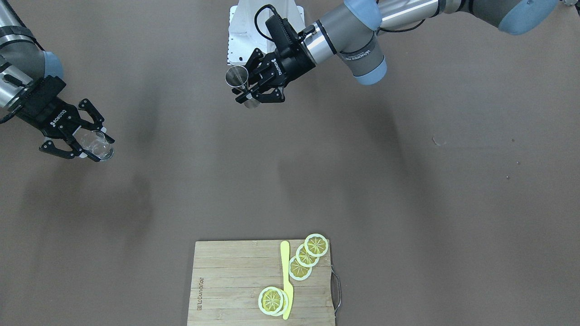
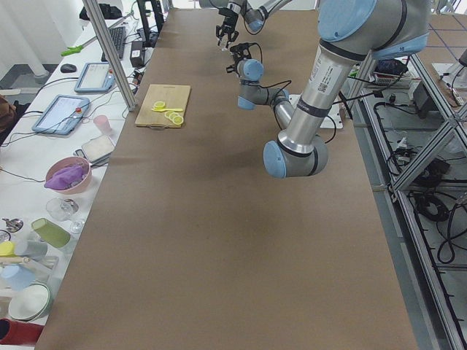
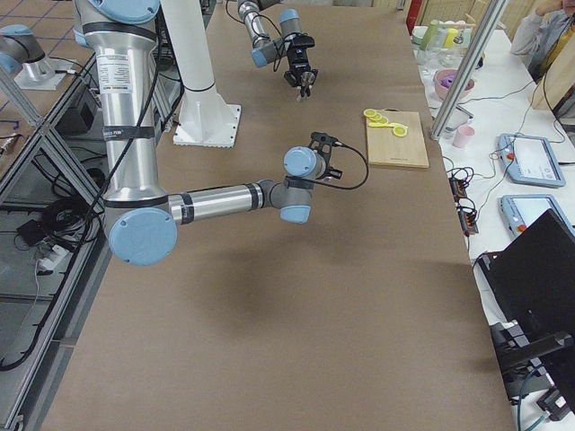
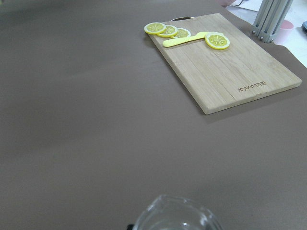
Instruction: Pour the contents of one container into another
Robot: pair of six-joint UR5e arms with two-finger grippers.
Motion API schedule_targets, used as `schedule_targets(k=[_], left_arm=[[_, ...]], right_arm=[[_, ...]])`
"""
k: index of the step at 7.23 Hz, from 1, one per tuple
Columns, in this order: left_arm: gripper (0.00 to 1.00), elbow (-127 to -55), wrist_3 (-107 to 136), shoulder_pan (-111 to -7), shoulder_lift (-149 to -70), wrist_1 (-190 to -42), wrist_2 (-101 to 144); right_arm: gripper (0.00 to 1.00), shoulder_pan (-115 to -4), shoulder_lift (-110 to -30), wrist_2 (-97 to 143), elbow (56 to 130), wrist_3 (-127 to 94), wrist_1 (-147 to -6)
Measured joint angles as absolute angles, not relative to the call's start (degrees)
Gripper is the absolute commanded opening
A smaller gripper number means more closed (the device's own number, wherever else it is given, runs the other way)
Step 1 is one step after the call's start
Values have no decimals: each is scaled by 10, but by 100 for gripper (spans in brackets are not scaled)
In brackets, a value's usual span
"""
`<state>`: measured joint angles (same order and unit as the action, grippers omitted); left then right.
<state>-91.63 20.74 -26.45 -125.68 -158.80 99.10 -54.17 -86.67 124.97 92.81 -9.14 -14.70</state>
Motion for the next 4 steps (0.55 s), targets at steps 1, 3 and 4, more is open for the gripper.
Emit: schedule_targets(k=[1,3,4], left_arm=[[0,-915,207,-265,-1257,-1593,991],[0,-913,207,-265,-1257,-1597,991],[0,-913,207,-265,-1257,-1598,991]], right_arm=[[0,-547,-865,1254,928,-92,-145],[0,-553,-866,1257,924,-93,-141],[0,-557,-865,1258,922,-94,-141]])
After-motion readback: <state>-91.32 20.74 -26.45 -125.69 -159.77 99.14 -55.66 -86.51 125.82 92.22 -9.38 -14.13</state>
